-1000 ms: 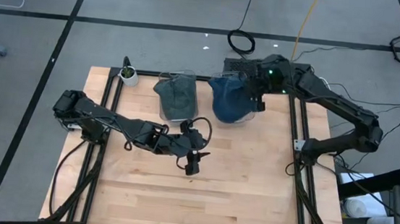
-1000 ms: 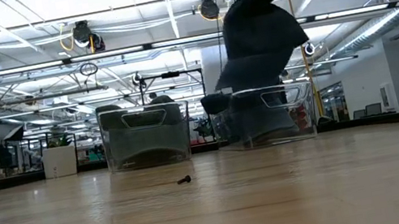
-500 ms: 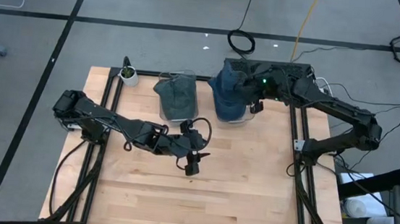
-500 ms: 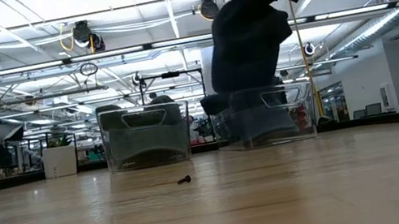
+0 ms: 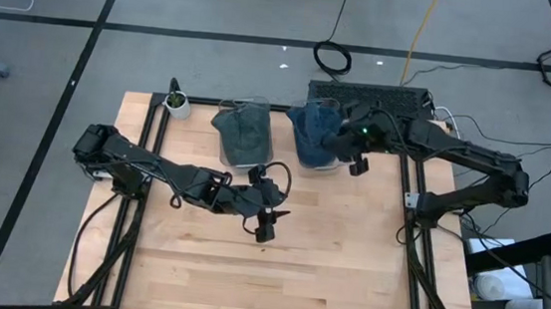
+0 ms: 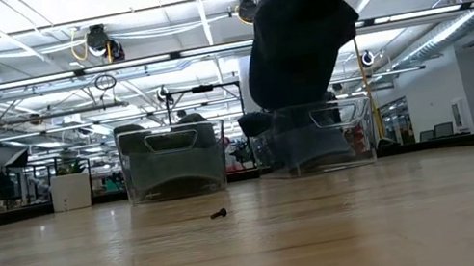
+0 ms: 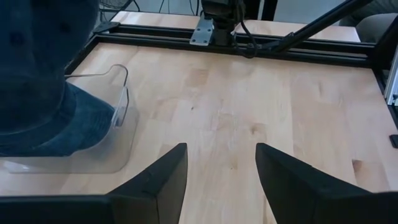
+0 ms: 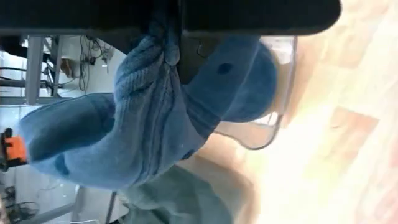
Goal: Pick & Place hat
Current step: Put the blue cap into the right transparent bin
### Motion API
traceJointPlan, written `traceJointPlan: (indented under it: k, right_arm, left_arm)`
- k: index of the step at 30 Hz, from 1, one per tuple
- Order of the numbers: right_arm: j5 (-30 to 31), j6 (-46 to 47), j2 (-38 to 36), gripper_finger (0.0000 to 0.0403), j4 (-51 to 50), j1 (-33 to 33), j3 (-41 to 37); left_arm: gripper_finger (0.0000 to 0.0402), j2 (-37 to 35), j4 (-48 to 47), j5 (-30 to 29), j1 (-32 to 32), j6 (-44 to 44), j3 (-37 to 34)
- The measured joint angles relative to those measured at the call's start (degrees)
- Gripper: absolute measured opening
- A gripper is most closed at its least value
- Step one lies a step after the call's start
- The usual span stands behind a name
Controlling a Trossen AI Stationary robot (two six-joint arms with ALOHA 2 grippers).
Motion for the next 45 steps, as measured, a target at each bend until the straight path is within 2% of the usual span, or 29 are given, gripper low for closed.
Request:
traceJointPlan:
  k: [6,11,18,31,39,42,45]
  right_arm:
    - [5.71,0.53,-1.87,0.0000,-1.18,3.56,0.00]
    - [4.08,3.26,-2.78,0.0000,-1.76,4.10,0.00]
    - [5.91,4.26,-3.22,0.0000,-3.01,6.09,0.00]
    - [5.69,6.05,-4.63,0.0000,-3.13,8.76,-0.09]
    - [5.58,6.07,-4.59,0.0000,-2.18,5.33,-7.04]
    - [5.34,5.75,-4.62,0.0000,1.54,4.97,-10.57]
    - [2.44,4.60,-4.59,0.0000,6.85,4.94,-14.00]
  left_arm:
    - [0.0204,0.00,2.47,0.00,0.00,0.02,0.00]
    - [0.0198,0.00,4.06,0.00,0.00,0.01,0.00]
    - [0.0200,0.00,6.43,0.00,0.00,0.00,0.00]
    - [0.0196,0.00,6.71,0.00,0.00,0.02,0.00]
    - [0.0202,0.00,6.71,0.00,0.00,0.02,0.00]
    - [0.0198,0.02,8.26,0.00,0.00,-0.13,0.00]
    - [0.0195,0.02,9.73,-0.01,0.00,-1.34,0.04]
